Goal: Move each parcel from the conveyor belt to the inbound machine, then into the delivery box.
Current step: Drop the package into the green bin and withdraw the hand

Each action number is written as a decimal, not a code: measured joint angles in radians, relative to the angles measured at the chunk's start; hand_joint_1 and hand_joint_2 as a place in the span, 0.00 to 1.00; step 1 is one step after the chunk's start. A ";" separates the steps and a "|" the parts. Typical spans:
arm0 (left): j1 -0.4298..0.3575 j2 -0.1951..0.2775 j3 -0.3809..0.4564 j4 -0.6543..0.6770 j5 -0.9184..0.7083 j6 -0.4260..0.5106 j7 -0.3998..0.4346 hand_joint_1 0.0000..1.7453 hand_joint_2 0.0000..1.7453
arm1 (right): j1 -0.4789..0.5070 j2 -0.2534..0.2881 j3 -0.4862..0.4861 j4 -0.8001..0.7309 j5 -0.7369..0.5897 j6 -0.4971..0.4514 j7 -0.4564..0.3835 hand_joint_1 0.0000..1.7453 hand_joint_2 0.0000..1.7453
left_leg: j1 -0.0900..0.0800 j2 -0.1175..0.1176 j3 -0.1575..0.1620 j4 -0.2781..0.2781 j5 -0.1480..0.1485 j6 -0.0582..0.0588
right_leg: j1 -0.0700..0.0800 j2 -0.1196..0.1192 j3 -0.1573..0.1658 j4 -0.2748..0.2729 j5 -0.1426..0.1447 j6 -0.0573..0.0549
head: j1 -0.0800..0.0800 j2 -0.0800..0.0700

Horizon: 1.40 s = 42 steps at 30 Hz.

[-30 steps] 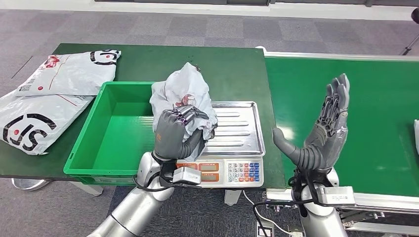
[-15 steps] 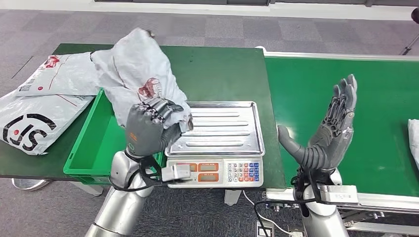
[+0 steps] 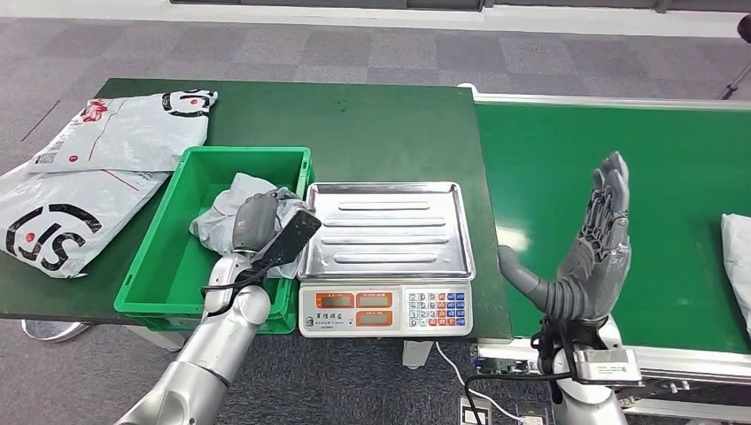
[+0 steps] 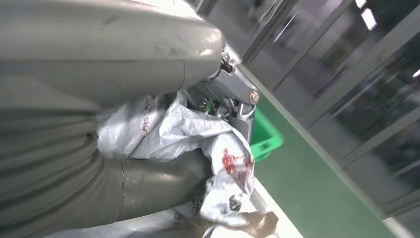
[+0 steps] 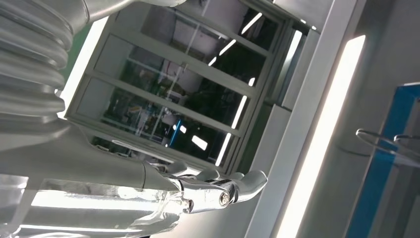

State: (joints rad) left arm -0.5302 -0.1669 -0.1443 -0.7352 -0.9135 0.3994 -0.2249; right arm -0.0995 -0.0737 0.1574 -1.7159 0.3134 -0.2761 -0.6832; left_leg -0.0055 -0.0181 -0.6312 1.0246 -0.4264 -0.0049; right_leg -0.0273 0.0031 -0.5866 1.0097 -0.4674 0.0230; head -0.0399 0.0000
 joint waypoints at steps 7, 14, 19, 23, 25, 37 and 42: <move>-0.014 0.006 0.016 0.043 -0.015 -0.030 0.064 0.08 1.00 | -0.004 0.008 -0.003 0.000 0.022 0.033 0.011 0.00 1.00 | 0.000 0.001 0.005 -0.001 0.001 -0.001 | 0.000 0.000 0.004 0.000 0.000 0.000 | 0.000 0.000; 0.000 0.010 0.052 0.038 -0.005 0.114 0.006 0.00 1.00 | -0.002 0.011 -0.004 0.000 0.033 0.029 0.019 0.00 1.00 | 0.000 0.001 0.008 -0.001 0.001 -0.001 | 0.000 0.000 0.007 0.000 0.000 -0.001 | 0.000 0.000; 0.048 0.009 0.071 -0.027 0.081 0.253 -0.151 0.00 1.00 | 0.001 0.011 -0.004 0.001 0.028 0.017 0.019 0.00 1.00 | 0.001 0.001 0.007 -0.001 0.002 -0.001 | 0.000 0.001 0.006 0.000 0.001 -0.002 | 0.000 0.000; 0.079 0.000 0.100 -0.105 0.099 0.295 -0.235 0.00 1.00 | -0.004 0.011 -0.004 0.007 0.019 0.011 0.018 0.00 1.00 | 0.000 0.001 0.006 -0.001 0.002 -0.001 | 0.000 0.001 0.005 0.000 0.001 -0.002 | 0.000 0.000; 0.091 -0.011 0.129 -0.142 0.088 0.297 -0.260 0.00 1.00 | -0.012 0.011 -0.004 0.013 0.015 0.010 0.018 0.00 1.00 | 0.000 0.001 0.006 -0.001 0.002 -0.001 | 0.000 0.001 0.005 0.000 0.001 -0.002 | 0.000 0.000; 0.146 -0.084 0.252 -0.302 0.125 0.299 -0.442 0.00 0.00 | -0.042 0.011 -0.004 0.035 -0.003 0.000 0.016 0.00 1.00 | 0.000 0.001 0.003 -0.001 0.001 -0.001 | 0.000 0.001 0.002 0.000 0.000 -0.001 | 0.000 0.000; 0.157 -0.097 0.261 -0.344 0.146 0.300 -0.452 0.00 0.00 | -0.049 0.011 -0.004 0.035 -0.007 -0.001 0.014 0.00 1.00 | 0.000 0.001 0.003 -0.001 0.001 -0.001 | 0.000 0.001 0.002 0.000 0.000 -0.001 | 0.000 0.000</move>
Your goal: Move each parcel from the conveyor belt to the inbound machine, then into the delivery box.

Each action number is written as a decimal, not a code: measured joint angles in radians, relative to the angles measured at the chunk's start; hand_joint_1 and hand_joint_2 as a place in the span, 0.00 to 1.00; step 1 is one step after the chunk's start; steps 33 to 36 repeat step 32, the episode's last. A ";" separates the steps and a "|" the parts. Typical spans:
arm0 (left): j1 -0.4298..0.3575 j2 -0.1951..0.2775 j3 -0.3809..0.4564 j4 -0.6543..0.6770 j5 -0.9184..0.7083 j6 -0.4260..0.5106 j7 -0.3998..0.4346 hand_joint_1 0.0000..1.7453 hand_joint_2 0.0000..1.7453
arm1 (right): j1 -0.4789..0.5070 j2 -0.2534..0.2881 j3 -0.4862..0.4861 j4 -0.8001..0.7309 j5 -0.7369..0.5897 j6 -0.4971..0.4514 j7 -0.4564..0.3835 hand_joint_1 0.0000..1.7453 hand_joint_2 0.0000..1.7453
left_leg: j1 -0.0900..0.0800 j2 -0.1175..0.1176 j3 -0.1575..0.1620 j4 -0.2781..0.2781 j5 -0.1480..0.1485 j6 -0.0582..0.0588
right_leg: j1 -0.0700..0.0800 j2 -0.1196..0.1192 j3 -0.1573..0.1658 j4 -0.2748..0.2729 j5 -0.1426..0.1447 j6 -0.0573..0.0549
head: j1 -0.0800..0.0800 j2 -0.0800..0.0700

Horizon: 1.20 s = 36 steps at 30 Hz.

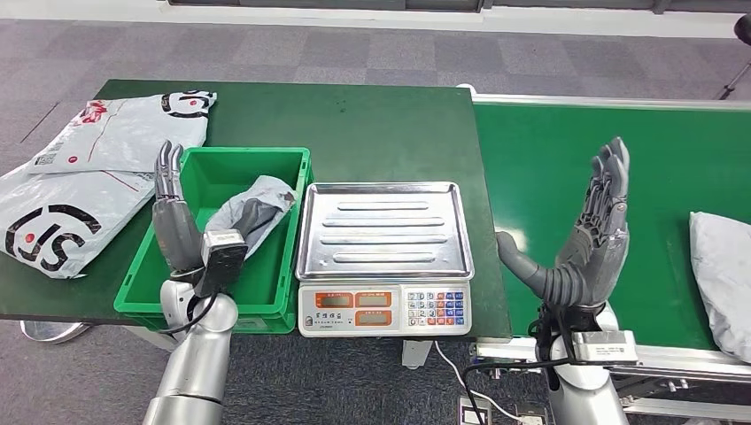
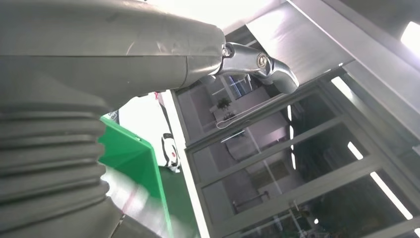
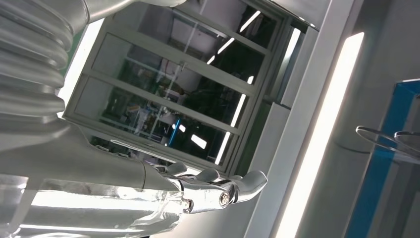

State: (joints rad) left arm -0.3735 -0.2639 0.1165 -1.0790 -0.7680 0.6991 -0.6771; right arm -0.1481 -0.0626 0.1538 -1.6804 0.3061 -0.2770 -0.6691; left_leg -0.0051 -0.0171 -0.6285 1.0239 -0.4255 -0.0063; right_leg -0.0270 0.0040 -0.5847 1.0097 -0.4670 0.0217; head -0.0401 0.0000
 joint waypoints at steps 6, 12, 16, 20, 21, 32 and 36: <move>0.007 -0.005 0.001 -0.022 0.001 0.000 -0.001 0.00 0.00 | -0.006 0.000 0.000 0.002 0.000 0.000 0.000 0.00 1.00 | 0.000 0.000 0.000 0.000 0.000 0.000 | 0.000 0.000 0.000 0.000 0.000 0.000 | 0.000 0.000; 0.008 -0.006 0.001 -0.028 0.004 0.000 -0.001 0.00 0.00 | -0.008 0.000 0.000 0.005 -0.001 0.000 0.000 0.00 1.00 | 0.000 0.000 0.000 0.000 0.000 0.000 | 0.000 0.000 0.000 0.000 0.000 0.000 | 0.000 0.000; 0.008 -0.008 0.001 -0.030 0.006 0.000 -0.001 0.00 0.00 | -0.008 0.000 0.000 0.005 -0.001 0.000 0.000 0.00 1.00 | 0.000 0.000 0.000 0.000 0.000 0.000 | 0.000 0.000 0.000 0.000 0.000 0.000 | 0.000 0.000; 0.008 -0.008 0.001 -0.031 0.006 0.000 -0.001 0.00 0.00 | -0.008 0.000 0.000 0.006 -0.001 0.000 0.000 0.00 1.00 | 0.000 0.000 0.000 0.000 0.000 0.000 | 0.000 0.000 0.000 0.000 0.000 0.000 | 0.000 0.000; 0.008 -0.008 0.001 -0.032 0.008 0.000 -0.001 0.00 0.00 | -0.008 0.000 0.000 0.006 -0.001 0.000 0.000 0.00 1.00 | 0.000 0.000 0.000 0.000 0.000 0.000 | 0.000 0.000 0.000 0.000 0.000 0.000 | 0.000 0.000; 0.046 0.033 -0.121 -0.111 0.419 -0.006 -0.025 0.00 0.00 | -0.014 0.001 0.000 0.010 -0.010 0.014 -0.013 0.00 1.00 | 0.000 0.000 0.000 0.000 0.000 0.000 | 0.000 0.000 0.000 0.000 0.000 0.000 | 0.000 0.000; 0.046 0.033 -0.121 -0.111 0.419 -0.006 -0.025 0.00 0.00 | -0.014 0.001 0.000 0.010 -0.010 0.014 -0.013 0.00 1.00 | 0.000 0.000 0.000 0.000 0.000 0.000 | 0.000 0.000 0.000 0.000 0.000 0.000 | 0.000 0.000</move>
